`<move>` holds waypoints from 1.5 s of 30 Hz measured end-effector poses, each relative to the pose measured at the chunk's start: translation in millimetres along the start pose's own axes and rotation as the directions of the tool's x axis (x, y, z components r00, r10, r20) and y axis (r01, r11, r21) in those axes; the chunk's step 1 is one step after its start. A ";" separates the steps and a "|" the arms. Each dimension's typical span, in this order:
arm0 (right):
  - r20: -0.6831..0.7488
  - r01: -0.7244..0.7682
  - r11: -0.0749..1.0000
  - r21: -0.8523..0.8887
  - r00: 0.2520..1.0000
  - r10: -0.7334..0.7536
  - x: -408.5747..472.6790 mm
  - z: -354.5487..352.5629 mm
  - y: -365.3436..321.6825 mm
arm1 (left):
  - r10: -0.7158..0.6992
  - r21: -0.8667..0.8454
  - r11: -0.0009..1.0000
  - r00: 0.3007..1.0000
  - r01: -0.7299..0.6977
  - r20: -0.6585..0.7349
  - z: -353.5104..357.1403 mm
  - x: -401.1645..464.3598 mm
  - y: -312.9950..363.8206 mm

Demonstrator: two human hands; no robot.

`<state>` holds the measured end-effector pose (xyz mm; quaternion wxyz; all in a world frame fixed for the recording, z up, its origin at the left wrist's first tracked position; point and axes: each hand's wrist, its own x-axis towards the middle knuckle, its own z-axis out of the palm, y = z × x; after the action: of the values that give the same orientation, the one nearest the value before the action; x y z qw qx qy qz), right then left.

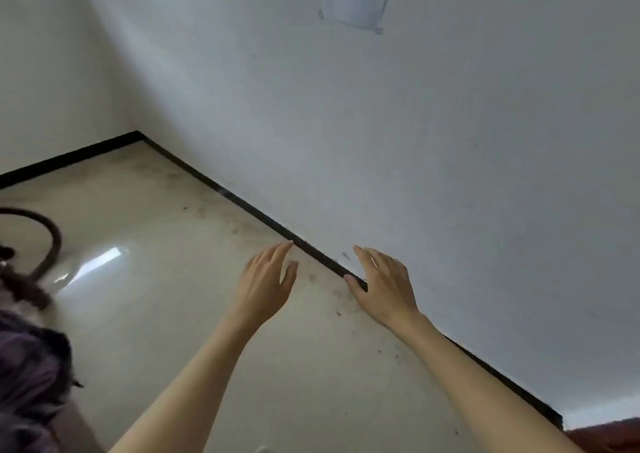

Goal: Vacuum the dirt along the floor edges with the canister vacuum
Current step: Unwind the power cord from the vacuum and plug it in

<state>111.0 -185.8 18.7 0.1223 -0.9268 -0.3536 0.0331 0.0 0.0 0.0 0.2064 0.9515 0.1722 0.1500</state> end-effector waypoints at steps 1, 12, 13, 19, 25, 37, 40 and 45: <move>0.010 0.037 0.999 0.012 0.999 -0.037 16.5 7.2 -13.4 | -0.056 -0.006 0.998 0.998 0.056 -0.016 -4.0 -0.7 -18.5; 0.013 0.404 0.911 0.083 0.914 -0.407 217.1 57.5 -204.7 | -0.376 0.053 0.913 0.884 0.405 -0.278 -98.6 50.5 -217.3; 0.002 0.432 0.897 0.089 0.901 -0.434 232.7 60.9 -219.3 | -0.395 0.054 0.902 0.871 0.428 -0.291 -107.5 56.0 -232.0; 0.019 0.542 0.830 0.129 0.836 -0.549 322.1 86.1 -296.9 | -0.472 0.059 0.856 0.823 0.514 -0.316 -143.0 89.0 -309.7; 0.047 0.645 0.747 0.160 0.751 -0.658 429.7 113.4 -369.6 | -0.536 0.034 0.809 0.760 0.587 -0.367 -170.4 142.6 -387.3; 0.064 0.804 0.563 0.191 0.562 -0.824 638.6 146.1 -514.3 | -0.641 0.004 0.693 0.619 0.721 -0.453 -235.4 266.0 -542.8; 0.066 0.821 0.532 0.206 0.531 -0.845 678.9 160.8 -556.4 | -0.669 -0.011 0.654 0.571 0.756 -0.477 -249.6 286.2 -587.5; 0.065 0.843 0.493 0.215 0.491 -0.869 748.3 191.3 -634.7 | -0.671 -0.024 0.626 0.524 0.779 -0.524 -276.0 324.8 -680.8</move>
<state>231.4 806.6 11.2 0.1641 -0.6089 -0.7727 0.0716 11.6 803.1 7.1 0.0962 0.7366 0.6153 0.2636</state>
